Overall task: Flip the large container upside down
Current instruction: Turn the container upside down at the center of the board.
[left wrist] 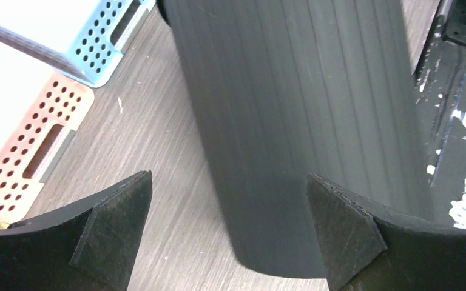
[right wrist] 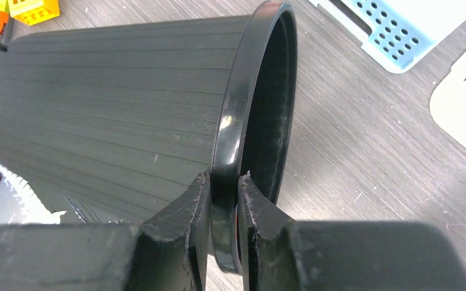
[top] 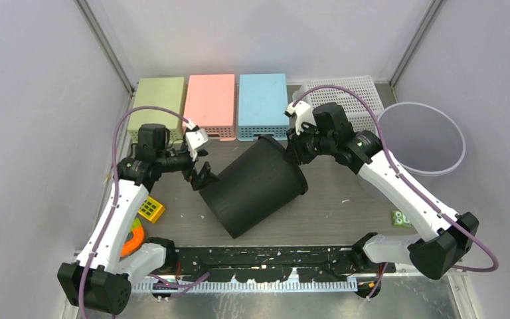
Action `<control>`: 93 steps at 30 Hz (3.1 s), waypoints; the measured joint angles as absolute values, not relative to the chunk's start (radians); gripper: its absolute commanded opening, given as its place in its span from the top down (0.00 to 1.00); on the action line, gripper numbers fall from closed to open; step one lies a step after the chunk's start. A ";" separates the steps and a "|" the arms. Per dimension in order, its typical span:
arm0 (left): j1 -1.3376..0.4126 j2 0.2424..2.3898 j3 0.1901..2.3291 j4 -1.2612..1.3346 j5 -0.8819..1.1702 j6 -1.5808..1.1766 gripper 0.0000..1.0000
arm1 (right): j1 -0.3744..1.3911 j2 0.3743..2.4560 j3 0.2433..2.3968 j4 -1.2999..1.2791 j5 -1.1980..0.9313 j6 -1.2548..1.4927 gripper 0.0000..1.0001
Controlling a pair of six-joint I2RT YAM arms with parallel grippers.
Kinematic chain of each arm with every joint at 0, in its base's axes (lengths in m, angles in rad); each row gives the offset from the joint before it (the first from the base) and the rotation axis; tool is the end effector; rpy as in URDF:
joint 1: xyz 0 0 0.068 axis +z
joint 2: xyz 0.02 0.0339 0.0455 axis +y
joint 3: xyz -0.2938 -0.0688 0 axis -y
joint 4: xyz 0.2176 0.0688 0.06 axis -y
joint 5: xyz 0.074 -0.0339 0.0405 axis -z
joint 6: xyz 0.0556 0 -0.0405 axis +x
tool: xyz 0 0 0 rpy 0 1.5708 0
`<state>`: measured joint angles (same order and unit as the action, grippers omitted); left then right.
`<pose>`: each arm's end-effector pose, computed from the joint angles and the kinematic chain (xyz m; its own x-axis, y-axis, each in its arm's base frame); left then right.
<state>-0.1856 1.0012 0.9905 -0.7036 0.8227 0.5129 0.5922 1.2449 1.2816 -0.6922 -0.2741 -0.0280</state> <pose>0.1539 -0.0704 0.3453 -0.2323 0.3833 -0.8940 0.8996 0.4342 -0.0476 0.1926 0.1477 0.3820 -0.4855 -0.3591 -0.7970 -0.7293 0.6692 0.1427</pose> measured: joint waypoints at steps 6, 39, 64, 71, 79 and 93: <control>-0.188 1.001 1.035 -0.802 0.750 0.638 0.00 | 0.573 1.258 1.282 -0.714 -0.284 -0.021 0.83; -0.205 0.991 0.823 -0.709 0.774 0.791 0.00 | 0.422 1.377 1.340 -0.653 -0.406 0.066 0.85; -0.209 1.009 1.029 -0.728 0.900 0.482 0.00 | 0.277 1.459 1.336 -0.563 -0.575 0.139 0.85; -0.209 1.015 1.047 -0.699 0.906 0.430 0.00 | 0.257 1.460 1.321 -0.552 -0.597 0.138 0.85; -0.210 1.038 1.066 -0.661 0.905 0.368 0.00 | 0.241 1.460 1.301 -0.533 -0.601 0.121 0.86; -0.216 1.077 1.098 -0.533 0.890 0.242 0.00 | 0.226 1.431 1.237 -0.482 -0.560 0.061 0.86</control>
